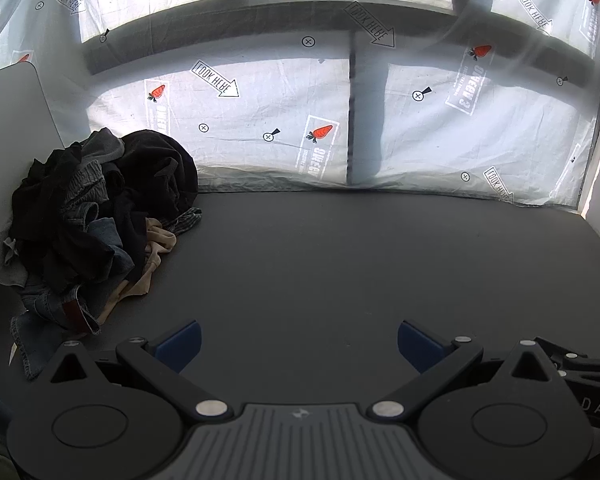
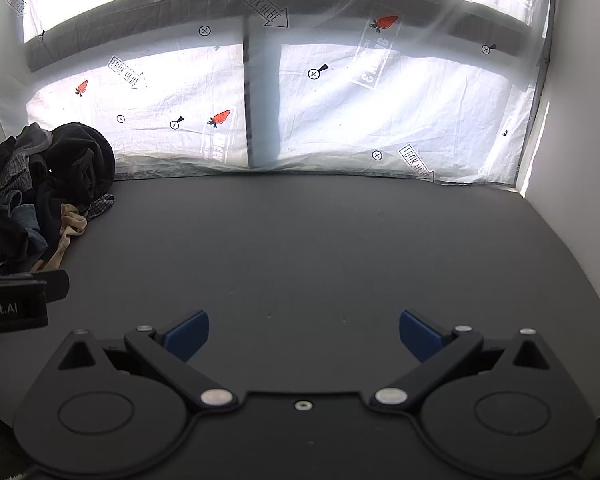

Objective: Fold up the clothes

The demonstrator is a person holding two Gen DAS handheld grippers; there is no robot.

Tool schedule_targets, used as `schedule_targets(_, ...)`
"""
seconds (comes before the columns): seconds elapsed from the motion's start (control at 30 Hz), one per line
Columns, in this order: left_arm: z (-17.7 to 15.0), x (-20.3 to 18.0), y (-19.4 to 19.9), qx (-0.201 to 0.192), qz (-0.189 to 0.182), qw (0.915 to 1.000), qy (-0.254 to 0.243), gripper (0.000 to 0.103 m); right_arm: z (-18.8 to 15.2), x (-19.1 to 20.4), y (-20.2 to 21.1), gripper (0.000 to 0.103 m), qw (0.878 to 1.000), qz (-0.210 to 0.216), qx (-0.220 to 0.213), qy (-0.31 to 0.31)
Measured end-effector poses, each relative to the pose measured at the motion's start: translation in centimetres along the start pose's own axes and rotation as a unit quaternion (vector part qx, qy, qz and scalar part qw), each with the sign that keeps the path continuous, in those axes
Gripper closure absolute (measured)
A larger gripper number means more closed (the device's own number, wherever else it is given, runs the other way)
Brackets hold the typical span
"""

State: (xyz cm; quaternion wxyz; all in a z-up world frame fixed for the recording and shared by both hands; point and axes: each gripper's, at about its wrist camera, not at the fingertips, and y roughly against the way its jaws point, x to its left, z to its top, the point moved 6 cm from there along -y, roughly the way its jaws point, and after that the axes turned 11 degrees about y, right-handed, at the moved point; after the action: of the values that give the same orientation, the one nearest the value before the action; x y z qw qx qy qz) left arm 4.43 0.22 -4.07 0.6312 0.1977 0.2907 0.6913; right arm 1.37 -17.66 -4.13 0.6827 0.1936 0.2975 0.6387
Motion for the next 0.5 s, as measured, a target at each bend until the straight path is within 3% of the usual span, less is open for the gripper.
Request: schedule_targets(0.5, 0.03, 0.15, -0.02, -0.003, 0.0, 1.0, -0.004, 0.0, -0.37, -0.31, -0.53, 0.0, 1.0, -0.004, 0.0, -0.001)
